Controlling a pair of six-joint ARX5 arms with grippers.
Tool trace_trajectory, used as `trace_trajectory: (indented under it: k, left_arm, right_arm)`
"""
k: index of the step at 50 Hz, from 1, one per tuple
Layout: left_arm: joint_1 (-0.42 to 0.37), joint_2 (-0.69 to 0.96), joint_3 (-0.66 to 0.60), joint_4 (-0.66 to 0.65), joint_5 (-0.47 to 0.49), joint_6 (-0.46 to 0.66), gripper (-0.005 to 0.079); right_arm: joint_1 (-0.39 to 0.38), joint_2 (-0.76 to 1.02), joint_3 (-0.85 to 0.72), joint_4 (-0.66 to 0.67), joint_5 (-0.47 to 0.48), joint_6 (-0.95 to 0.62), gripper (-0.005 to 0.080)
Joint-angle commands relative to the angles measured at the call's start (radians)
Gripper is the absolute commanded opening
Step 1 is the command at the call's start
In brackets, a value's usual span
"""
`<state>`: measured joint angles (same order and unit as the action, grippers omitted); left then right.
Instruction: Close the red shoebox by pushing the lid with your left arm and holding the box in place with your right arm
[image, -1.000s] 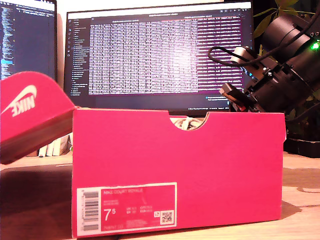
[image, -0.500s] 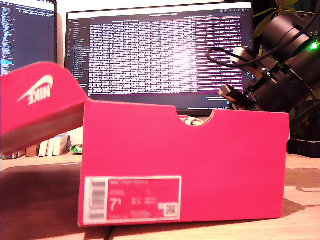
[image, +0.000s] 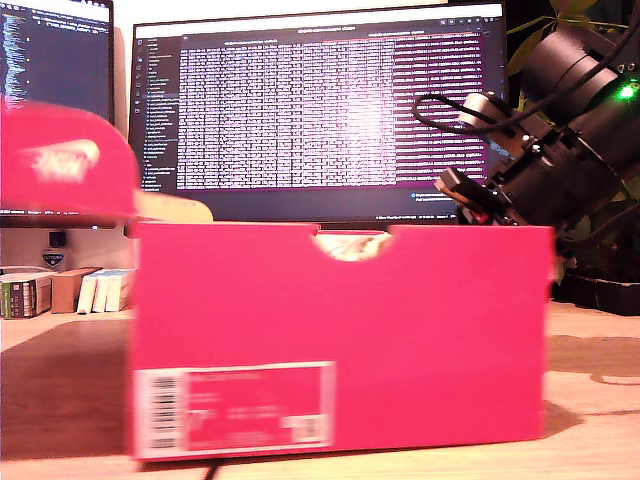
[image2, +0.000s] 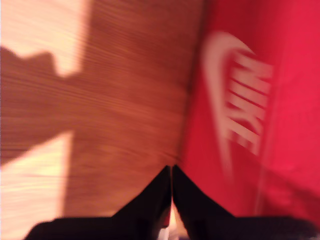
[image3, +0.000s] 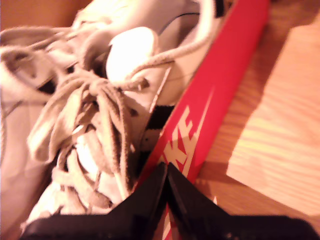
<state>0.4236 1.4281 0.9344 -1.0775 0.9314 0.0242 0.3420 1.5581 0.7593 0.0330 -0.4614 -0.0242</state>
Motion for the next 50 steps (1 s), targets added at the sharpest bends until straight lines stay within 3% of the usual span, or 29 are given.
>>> trace_trajectory:
  k: [1, 29, 46, 50]
  left_arm:
    - [0.002, -0.022, 0.017, -0.02, 0.019, 0.03, -0.0019]
    - [-0.017, -0.199, 0.126, -0.048, 0.274, 0.0, -0.0019]
    - [-0.16, -0.206, 0.132, 0.068, 0.304, -0.063, -0.0019]
    - [-0.202, -0.206, 0.132, 0.132, 0.304, -0.15, -0.0019]
  right_arm:
    - [0.034, 0.017, 0.01, 0.013, -0.027, -0.003, -0.0012]
    - [0.034, 0.017, 0.01, 0.016, -0.027, -0.003, -0.0012]
    - [0.014, 0.017, 0.01, 0.027, -0.027, -0.003, -0.0012]
    - [0.0, 0.017, 0.011, 0.031, -0.027, -0.002, -0.0012]
